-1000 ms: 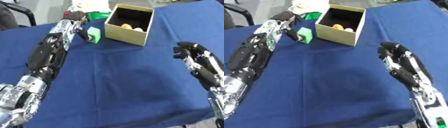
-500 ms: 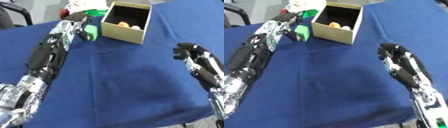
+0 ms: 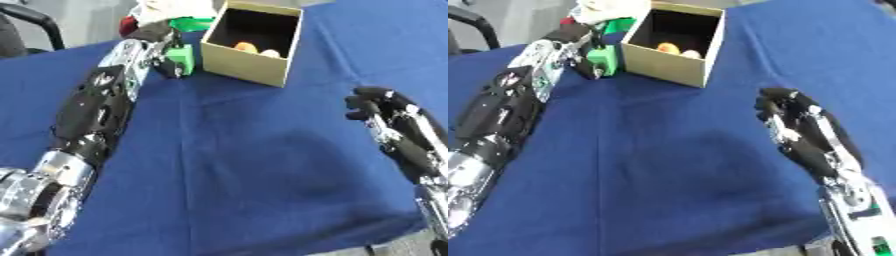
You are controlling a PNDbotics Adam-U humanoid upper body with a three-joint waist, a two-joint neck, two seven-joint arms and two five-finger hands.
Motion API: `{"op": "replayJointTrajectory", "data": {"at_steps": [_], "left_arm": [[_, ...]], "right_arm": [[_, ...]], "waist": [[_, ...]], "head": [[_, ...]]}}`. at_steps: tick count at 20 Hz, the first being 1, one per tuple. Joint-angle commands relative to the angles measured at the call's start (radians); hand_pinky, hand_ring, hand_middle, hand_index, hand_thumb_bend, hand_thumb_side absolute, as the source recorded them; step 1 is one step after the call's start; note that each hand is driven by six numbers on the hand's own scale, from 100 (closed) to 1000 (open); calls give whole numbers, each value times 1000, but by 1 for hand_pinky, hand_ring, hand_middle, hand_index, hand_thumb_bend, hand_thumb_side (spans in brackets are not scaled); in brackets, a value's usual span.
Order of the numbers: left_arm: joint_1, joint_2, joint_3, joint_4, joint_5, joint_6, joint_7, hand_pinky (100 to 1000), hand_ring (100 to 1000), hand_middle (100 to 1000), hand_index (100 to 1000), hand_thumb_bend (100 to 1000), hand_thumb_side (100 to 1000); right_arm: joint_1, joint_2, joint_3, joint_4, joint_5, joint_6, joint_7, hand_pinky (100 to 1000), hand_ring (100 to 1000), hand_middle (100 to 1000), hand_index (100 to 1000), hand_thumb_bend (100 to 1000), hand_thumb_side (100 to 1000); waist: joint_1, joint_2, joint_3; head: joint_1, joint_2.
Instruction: Pick up objects on the table and place them in the box.
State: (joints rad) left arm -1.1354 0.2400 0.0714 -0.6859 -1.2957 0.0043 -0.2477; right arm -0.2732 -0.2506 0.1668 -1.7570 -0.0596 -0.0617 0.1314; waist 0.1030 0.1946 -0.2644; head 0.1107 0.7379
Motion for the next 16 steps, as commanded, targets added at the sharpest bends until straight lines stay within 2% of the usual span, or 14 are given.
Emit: {"op": "replayJointTrajectory", "data": {"at_steps": [1,8,16], "left_arm": [[-39,39,-3,-71,-10,0,22,652,521,522,750,177,100],[-66,0,-61,-184,-1,-65,23,669,531,531,758,185,100],[-75,-121,-111,-189,-31,-122,20,691,564,569,775,206,100]], "right_arm": [[-11,-6,-3,-11,-1,-2,1,747,836,611,797,100,457],[-12,-4,0,-11,-4,-2,5,747,836,611,797,100,458],[-22,-1,8,-11,-7,-1,14,748,837,611,797,100,458]], "waist": [[-11,-24,3],[-12,-30,1],[-9,-20,-28]], "head": [[-3,-1],[1,-6],[19,-15]]}}
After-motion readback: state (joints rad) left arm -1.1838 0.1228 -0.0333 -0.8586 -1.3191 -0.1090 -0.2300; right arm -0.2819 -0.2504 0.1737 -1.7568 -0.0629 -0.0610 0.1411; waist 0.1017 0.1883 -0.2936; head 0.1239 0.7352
